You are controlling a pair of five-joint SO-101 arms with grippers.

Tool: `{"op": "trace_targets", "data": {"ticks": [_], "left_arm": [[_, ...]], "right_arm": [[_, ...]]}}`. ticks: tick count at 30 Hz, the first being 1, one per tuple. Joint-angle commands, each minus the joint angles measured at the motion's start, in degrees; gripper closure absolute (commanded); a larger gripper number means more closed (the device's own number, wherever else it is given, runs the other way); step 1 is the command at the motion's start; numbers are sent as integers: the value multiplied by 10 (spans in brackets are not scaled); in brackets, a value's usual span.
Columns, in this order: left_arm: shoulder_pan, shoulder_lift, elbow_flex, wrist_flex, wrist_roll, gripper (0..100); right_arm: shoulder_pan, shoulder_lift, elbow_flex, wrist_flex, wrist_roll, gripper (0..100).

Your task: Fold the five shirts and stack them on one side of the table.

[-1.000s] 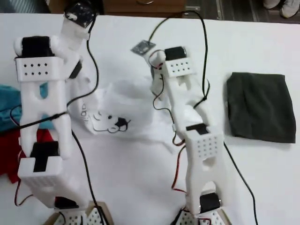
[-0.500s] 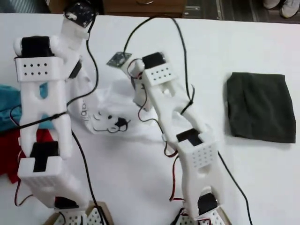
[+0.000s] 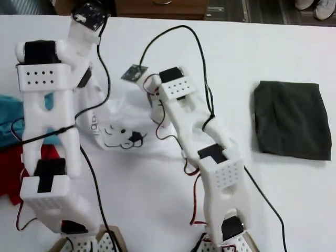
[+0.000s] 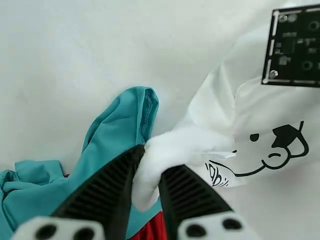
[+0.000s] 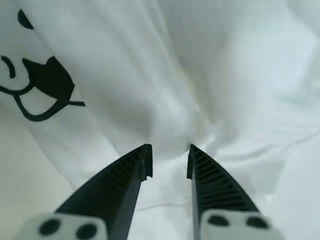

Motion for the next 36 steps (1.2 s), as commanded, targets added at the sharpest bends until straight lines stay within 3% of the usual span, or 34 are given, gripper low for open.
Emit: {"op": "trace_targets", "data": {"ticks": [1,24,29,36], "left_arm": [[-1,-22,1,-4,-1,979],[1,-22,1,-6,-1,979],[1,-22,0,-4,-1,979],[-1,-23,0,-4,-1,979]], "right_arm": [[0,-38,-3,-30,4,876],[35,48,-54,-51,1,876],[14,64,-51,-51,2,981],[15,87,-51,-29,0,960]]}}
